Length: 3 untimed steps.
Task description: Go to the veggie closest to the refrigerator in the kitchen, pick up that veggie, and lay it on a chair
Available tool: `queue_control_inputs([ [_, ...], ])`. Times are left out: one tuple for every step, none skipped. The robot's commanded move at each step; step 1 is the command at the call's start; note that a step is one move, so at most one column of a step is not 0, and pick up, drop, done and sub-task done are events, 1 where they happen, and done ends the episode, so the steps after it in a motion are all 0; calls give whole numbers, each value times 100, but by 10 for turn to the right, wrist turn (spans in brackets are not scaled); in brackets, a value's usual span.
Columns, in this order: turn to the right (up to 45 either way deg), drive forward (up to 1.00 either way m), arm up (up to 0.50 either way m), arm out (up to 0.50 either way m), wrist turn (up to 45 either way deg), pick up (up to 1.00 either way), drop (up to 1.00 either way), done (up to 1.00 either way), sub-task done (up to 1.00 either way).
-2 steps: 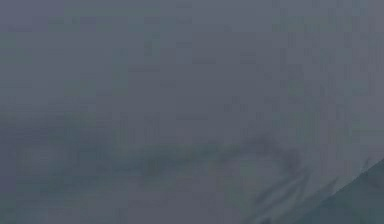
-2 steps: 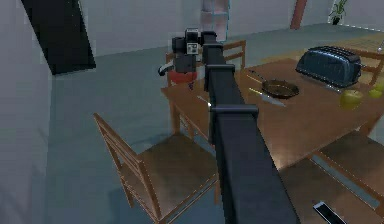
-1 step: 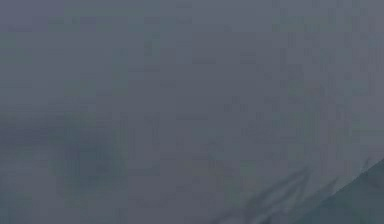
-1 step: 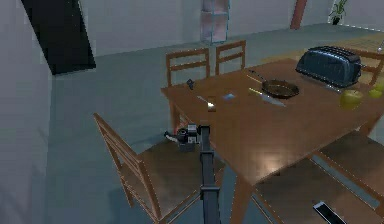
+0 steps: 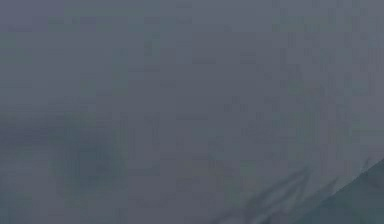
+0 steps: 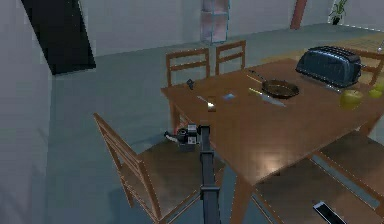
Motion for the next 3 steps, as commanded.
queue_control_inputs([
  [0, 0, 0, 0, 0, 0, 100, 0, 0],
  [0, 0, 10, 0, 0, 0, 0, 0, 0],
  [0, 0, 0, -8, 0, 0, 0, 0, 0],
])
